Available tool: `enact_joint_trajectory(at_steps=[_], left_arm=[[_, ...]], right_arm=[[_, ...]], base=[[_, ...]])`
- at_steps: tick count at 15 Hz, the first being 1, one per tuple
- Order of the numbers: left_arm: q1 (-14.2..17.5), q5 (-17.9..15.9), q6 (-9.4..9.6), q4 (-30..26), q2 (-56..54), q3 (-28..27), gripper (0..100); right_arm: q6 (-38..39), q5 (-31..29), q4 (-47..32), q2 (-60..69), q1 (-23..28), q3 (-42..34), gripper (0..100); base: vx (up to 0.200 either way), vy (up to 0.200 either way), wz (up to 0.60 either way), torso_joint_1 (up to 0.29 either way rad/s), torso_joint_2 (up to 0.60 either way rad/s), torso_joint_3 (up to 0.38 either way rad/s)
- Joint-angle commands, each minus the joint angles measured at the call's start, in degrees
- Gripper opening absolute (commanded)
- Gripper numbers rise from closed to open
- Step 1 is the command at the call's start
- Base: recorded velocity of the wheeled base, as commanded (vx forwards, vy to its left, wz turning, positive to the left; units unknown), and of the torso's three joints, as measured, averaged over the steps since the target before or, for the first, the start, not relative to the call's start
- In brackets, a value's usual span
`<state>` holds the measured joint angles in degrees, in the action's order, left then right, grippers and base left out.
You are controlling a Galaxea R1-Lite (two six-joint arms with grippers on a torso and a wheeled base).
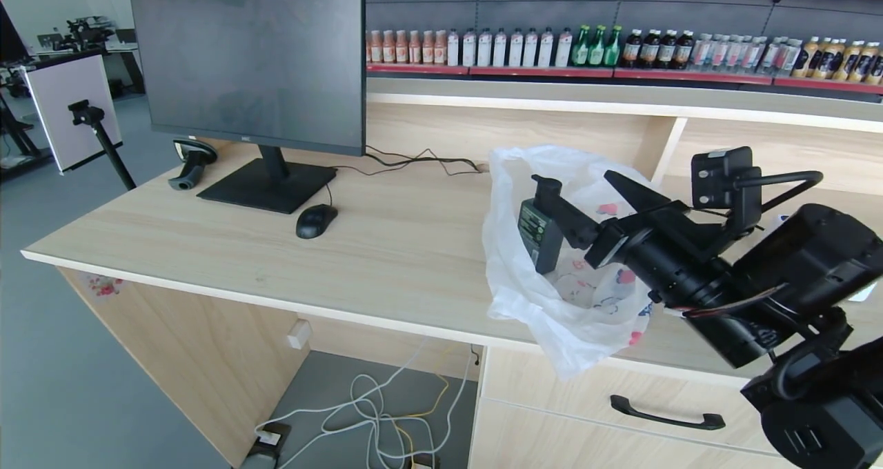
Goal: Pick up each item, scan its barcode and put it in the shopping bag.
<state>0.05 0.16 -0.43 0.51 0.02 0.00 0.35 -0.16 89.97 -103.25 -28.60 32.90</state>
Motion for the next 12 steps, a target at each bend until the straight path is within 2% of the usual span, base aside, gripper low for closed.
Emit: enact_joint_trajectory(at_steps=[1, 8, 12], left_arm=[[-0.05, 0.02, -0.01, 0.02, 0.06, 0.0, 100], [-0.05, 0.02, 0.08, -0.07, 0.06, 0.0, 100], [0.04, 0.02, -0.1, -0.07, 0.06, 0.0, 100]], right_arm=[[0.17, 0.07, 0.03, 4.47, 1.18, -1.26, 100], [0.17, -0.02, 0.03, 5.78, 2.41, -2.05, 100], [0.09, -0.02, 0.03, 5.26, 2.32, -1.7, 100]], base=[[0.0, 0.0, 0.0, 0.0, 0.0, 0.0], [0.0, 0.0, -0.6, 0.004, 0.0, 0.002], [0.0, -0.2, -0.6, 0.0, 0.0, 0.001]])
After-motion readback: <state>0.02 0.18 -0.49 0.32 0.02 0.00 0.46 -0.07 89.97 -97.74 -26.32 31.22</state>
